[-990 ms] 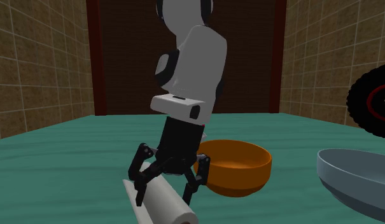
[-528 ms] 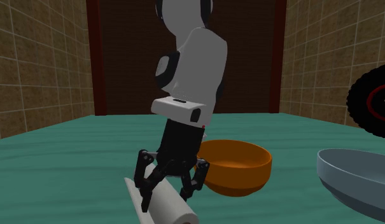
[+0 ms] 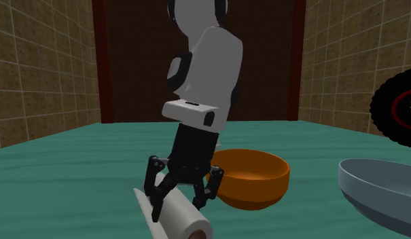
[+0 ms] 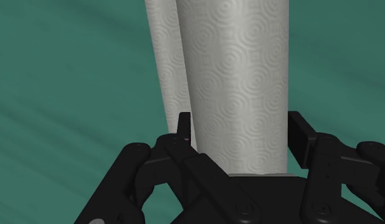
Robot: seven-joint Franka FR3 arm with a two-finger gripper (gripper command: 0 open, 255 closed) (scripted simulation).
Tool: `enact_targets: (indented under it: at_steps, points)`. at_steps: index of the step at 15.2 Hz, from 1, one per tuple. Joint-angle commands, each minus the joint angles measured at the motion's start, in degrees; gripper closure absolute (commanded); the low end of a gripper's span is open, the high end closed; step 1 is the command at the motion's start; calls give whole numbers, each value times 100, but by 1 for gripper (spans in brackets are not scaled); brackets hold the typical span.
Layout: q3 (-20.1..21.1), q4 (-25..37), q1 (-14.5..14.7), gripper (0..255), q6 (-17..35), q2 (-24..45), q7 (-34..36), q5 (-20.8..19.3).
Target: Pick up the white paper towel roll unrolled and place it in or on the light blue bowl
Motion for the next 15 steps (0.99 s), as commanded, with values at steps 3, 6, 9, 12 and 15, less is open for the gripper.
enact_targets:
  at_steps: [3,6,9,12,15]
  points:
    - [127,-49,-46,255,-162,-311,-428,501]
    - [188,-59,-59,255,-308,-551,-741,870]
    - [224,-52,-52,255,-470,-782,-1032,1212]
    - [235,-26,-28,255,-646,-1000,-1300,1522]
    - [229,17,8,255,-836,-1205,-1540,1795]
